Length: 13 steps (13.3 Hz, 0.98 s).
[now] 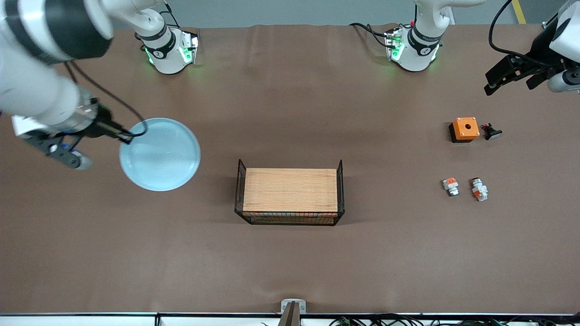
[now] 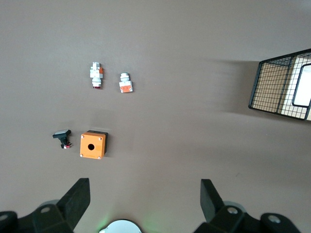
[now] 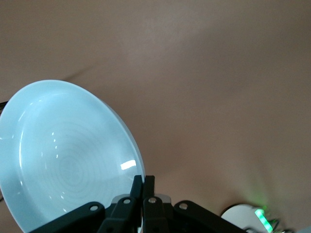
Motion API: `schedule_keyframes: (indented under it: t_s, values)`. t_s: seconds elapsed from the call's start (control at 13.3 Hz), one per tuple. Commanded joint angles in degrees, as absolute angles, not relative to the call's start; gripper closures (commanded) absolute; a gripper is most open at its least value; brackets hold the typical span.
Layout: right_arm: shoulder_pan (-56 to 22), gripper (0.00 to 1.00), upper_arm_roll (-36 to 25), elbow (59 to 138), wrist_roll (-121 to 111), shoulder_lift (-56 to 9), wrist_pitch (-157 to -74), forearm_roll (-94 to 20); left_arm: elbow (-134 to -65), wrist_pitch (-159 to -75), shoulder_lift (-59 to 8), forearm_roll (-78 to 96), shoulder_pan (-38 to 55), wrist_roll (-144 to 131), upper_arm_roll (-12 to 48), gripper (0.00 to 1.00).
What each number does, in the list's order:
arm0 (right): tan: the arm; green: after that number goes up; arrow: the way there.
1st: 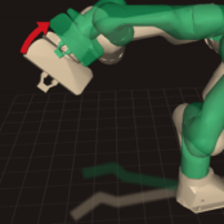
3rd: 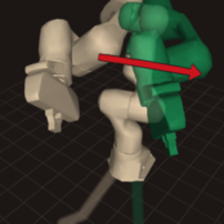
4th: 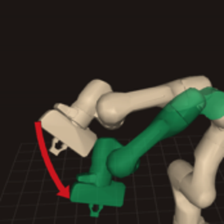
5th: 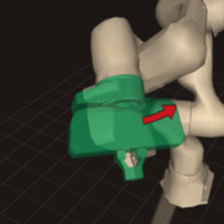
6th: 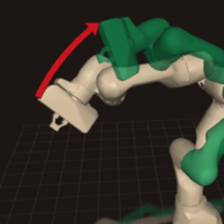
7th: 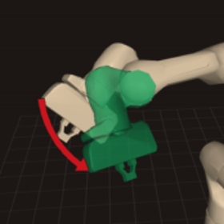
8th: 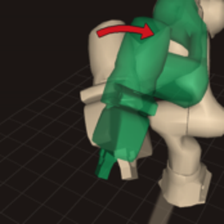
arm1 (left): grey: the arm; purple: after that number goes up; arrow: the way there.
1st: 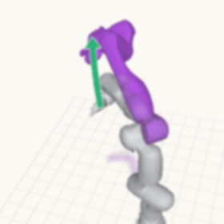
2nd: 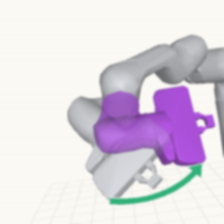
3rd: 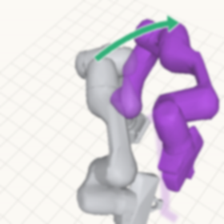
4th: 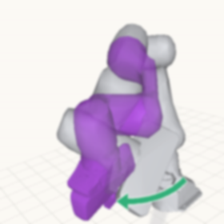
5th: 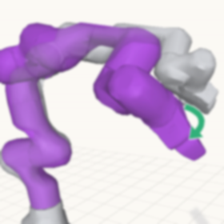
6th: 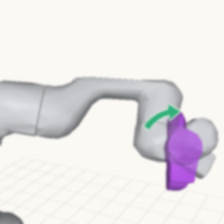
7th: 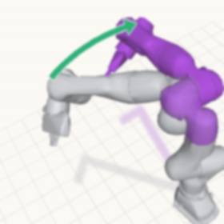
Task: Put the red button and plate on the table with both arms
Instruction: 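Carry the blue plate away from the tray with the right gripper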
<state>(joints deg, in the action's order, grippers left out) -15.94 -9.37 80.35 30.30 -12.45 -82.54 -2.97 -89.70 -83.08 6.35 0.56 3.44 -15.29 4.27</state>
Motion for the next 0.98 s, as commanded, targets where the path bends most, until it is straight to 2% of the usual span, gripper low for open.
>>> schedule_keyframes:
  t_s: [0.0,0.38,0.68,0.9]
  values:
    - [-8.1,1.00,-8.2,84.9,13.9,-12.0,-88.5,-3.4,-91.5,-84.0,7.5,1.6,3.9,-14.3,4.0,0.00]
    - [0.0,0.99,-8.2,97.8,-4.2,-15.7,-108.0,-3.8,-91.5,-84.1,7.4,1.0,3.3,-9.1,3.7,0.00]
    - [2.3,0.98,-8.1,104.1,-7.7,-19.5,-117.9,-3.9,-91.0,-84.1,6.5,1.0,3.3,-9.1,3.6,0.00]
    - [3.9,0.98,-8.1,104.3,-11.9,-22.8,-120.5,-5.2,-90.8,-84.1,6.0,0.5,3.3,-9.0,3.6,0.00]
